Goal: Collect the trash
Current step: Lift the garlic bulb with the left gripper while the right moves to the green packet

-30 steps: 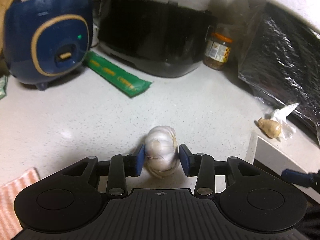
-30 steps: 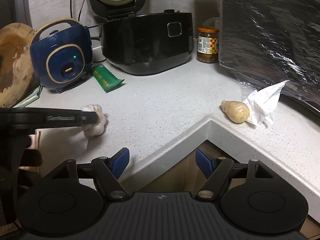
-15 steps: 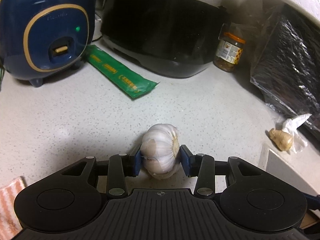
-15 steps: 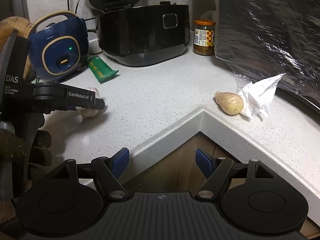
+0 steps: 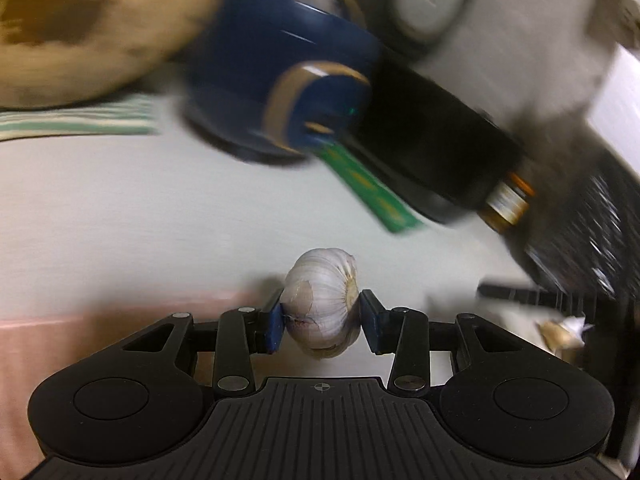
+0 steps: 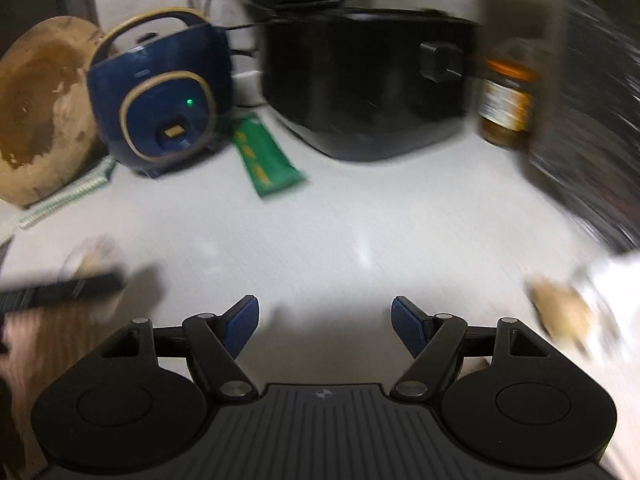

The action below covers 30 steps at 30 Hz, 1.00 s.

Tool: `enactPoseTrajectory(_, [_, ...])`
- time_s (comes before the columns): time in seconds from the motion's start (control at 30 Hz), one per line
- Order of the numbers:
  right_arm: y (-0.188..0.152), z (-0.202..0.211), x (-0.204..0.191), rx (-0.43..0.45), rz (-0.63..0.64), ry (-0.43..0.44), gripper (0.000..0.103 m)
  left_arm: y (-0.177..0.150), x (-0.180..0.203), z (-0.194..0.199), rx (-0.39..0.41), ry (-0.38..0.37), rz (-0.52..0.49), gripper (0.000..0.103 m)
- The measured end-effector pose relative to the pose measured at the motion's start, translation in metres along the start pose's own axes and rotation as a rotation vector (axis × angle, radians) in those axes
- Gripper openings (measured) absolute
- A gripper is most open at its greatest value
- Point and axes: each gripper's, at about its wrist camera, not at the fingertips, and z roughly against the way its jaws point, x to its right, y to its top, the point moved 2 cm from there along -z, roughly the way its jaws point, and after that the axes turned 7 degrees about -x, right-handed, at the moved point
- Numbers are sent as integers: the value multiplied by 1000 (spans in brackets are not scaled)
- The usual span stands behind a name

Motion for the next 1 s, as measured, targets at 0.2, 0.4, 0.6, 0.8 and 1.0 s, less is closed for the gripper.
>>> enactPoseTrajectory(0.2, [78,-68,-36,-26,25,73,74,-11,-46,8,-8,28,100,44])
enactPoseTrajectory(0.4, [102,-133,-52,-73,63,-65,54,-17,-40,10,7,17,29,44])
enactPoseTrajectory(0.6, [79,-103,-38,-79,45,-35,26,-19,-37,5,14,7,-11,44])
enactPoseTrajectory(0.8, [9,-40,-34,-144,7,51,25,-21,-36,5,22,8,-27,44])
enactPoseTrajectory(1.0, [-17,1,-53,-159,114,121,48,-23,-35,5,28,11,-34,44])
